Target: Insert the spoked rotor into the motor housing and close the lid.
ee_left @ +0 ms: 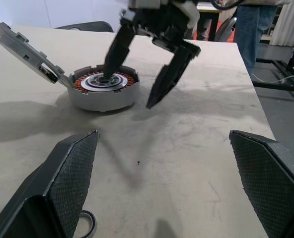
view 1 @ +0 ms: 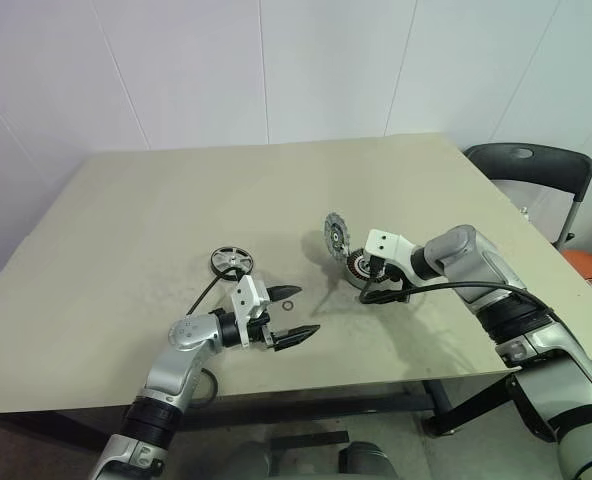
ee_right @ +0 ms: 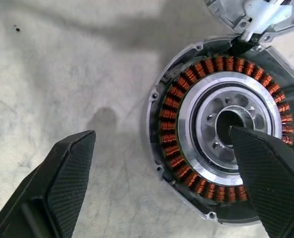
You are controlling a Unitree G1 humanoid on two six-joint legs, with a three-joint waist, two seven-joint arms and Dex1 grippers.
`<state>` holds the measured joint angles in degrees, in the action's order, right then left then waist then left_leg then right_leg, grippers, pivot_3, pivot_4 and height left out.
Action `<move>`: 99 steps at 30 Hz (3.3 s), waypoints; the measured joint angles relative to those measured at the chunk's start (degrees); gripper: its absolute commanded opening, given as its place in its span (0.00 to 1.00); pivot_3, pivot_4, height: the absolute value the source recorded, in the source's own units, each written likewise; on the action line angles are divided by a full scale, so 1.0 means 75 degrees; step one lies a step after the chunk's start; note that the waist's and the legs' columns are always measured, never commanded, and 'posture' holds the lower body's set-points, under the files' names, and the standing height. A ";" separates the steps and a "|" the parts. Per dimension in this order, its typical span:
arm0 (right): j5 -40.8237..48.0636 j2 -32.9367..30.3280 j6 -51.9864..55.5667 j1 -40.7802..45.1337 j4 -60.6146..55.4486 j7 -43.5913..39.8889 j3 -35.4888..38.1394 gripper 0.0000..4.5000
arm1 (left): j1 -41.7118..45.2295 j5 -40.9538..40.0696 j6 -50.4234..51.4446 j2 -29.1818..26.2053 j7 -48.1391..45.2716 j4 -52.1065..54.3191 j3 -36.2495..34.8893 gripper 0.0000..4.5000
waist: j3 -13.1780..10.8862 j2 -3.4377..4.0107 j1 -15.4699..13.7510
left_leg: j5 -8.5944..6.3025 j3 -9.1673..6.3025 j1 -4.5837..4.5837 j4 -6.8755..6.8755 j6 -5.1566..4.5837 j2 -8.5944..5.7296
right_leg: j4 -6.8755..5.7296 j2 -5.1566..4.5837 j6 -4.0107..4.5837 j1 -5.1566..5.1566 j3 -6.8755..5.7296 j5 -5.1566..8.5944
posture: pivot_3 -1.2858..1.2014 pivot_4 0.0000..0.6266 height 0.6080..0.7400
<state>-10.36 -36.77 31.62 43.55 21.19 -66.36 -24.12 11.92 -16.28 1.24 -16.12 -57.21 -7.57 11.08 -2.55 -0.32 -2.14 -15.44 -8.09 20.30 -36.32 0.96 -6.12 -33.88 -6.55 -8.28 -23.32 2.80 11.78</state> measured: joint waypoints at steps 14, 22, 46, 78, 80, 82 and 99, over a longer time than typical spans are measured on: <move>0.0052 0.0129 0.0083 -0.0105 -0.0039 0.0283 0.0215 0.42 | 0.0028 0.0012 -0.0113 0.0005 -0.0044 -0.0183 -0.0004 1.00 | 0.0012 -0.0015 -0.0002 | 0.0001 0.0001 -0.0014 -0.0030 0.0001 0.0001 | -0.0031 0.0002 0.0002 0.0017 0.0002 0.0002 | 0.52 0.00 1.00; 0.0208 0.0045 0.0559 -0.0285 -0.0708 -0.0057 0.0254 0.42 | 0.0014 0.0091 -0.0111 0.0034 -0.0018 -0.0152 0.0071 1.00 | 0.0010 -0.0012 0.0002 | 0.0000 -0.0001 0.0009 -0.0029 0.0001 0.0001 | -0.0028 0.0002 -0.0001 -0.0007 0.0002 0.0001 | 0.52 0.00 1.00; 0.0904 -0.0492 0.1832 -0.1185 -0.3477 -0.0447 -0.0353 0.50 | -0.0722 -0.0759 0.0641 -0.2039 -0.0862 0.0524 -0.1042 1.00 | 0.0007 -0.0013 0.0005 | -0.0001 0.0002 0.0003 -0.0030 0.0002 0.0015 | -0.0031 0.0000 0.0021 -0.0004 0.0002 0.0018 | 0.52 0.00 1.00; 0.2688 -0.0755 0.1828 -0.0697 -0.3440 -0.0056 0.1193 1.00 | 0.0223 0.0437 -0.1174 -0.0310 -0.0231 -0.1838 -0.0483 1.00 | 0.0006 -0.0015 -0.0027 | -0.0001 0.0004 0.0010 -0.0031 0.0001 0.0012 | -0.0022 -0.0004 0.0001 -0.0004 0.0001 0.0004 | 0.52 0.00 1.00; 0.2737 -0.0757 0.1858 -0.0699 -0.3501 -0.0002 0.1193 1.00 | 0.0334 0.0504 -0.1369 -0.0246 -0.0224 -0.2092 -0.0443 1.00 | 0.0006 -0.0015 -0.0027 | -0.0001 0.0004 0.0010 -0.0032 0.0001 0.0012 | -0.0022 -0.0005 0.0001 -0.0003 0.0001 0.0004 | 0.52 0.00 1.00; 0.2767 -0.0759 0.1895 -0.0711 -0.3572 0.0069 0.1194 1.00 | 0.0510 0.0663 -0.1574 -0.0148 -0.0194 -0.2479 -0.0373 1.00 | 0.0006 -0.0015 -0.0030 | -0.0001 0.0004 0.0011 -0.0032 0.0001 0.0010 | -0.0021 -0.0005 0.0000 -0.0003 0.0001 0.0004 | 0.52 0.00 1.00; 0.2920 -0.0813 0.1905 -0.0840 -0.3654 0.0408 0.1193 1.00 | 0.1163 0.1290 -0.2595 0.0104 0.0068 -0.3558 -0.0160 0.96 | 0.0006 -0.0016 -0.0020 | 0.0000 0.0004 0.0007 -0.0039 0.0000 0.0008 | -0.0025 -0.0007 -0.0007 0.0001 0.0001 0.0001 | 0.52 0.00 1.00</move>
<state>11.55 -42.86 45.91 37.25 -6.22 -63.30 -15.18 20.65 -6.61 -18.22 -15.34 -56.69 -34.26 9.88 -2.50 -0.45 -2.29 -15.44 -8.06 20.36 -36.61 0.96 -6.06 -34.07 -6.60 -8.33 -23.31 2.81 11.79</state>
